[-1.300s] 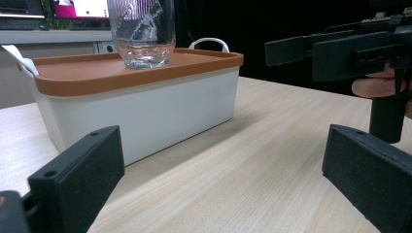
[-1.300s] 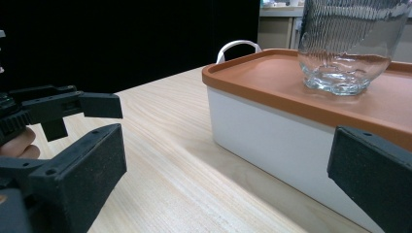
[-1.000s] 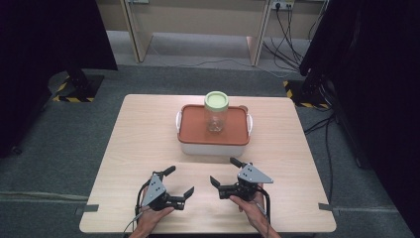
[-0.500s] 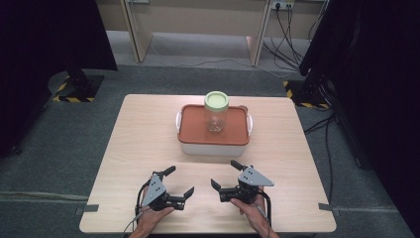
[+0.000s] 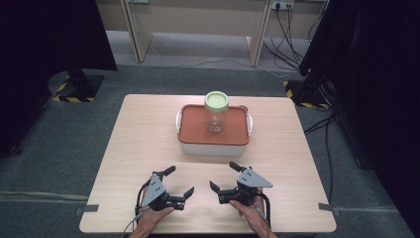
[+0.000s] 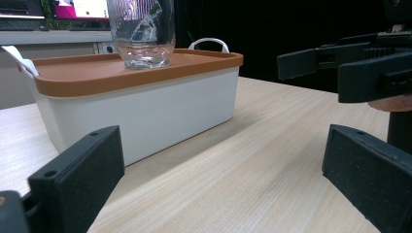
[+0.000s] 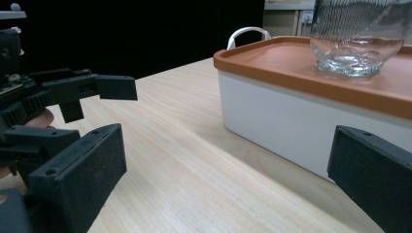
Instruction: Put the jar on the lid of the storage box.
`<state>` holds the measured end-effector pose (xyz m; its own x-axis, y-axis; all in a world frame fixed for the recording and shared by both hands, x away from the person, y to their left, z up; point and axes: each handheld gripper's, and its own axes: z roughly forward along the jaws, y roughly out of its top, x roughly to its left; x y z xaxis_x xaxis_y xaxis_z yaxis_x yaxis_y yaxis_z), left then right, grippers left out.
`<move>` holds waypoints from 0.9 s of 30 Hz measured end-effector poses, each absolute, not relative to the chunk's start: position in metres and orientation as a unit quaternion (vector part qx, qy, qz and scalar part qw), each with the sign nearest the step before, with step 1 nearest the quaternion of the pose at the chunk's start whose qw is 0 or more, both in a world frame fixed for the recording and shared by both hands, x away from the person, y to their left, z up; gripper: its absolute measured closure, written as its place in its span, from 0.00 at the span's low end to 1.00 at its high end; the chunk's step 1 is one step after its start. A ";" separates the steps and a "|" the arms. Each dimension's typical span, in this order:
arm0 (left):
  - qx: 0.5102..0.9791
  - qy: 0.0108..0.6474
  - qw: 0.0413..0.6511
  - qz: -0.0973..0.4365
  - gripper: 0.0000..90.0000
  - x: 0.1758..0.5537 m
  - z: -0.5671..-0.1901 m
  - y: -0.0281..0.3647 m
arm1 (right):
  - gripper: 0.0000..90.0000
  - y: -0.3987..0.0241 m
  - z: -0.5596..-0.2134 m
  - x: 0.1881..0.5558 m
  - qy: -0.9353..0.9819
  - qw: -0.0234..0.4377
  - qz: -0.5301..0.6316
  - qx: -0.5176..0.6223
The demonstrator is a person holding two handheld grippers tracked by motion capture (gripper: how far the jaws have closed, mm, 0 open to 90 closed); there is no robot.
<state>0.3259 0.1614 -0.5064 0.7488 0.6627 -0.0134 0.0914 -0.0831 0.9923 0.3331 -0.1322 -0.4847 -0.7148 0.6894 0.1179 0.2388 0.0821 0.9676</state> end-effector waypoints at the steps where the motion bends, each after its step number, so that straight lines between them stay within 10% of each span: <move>1: 0.699 0.270 0.621 0.230 0.01 0.326 -0.506 0.161 | 0.01 -0.133 -0.486 0.332 0.711 0.190 0.593 0.327; 27: 0.699 0.269 0.621 0.231 0.01 0.326 -0.506 0.161 | 0.01 -0.138 -0.486 0.328 0.708 0.191 0.593 0.331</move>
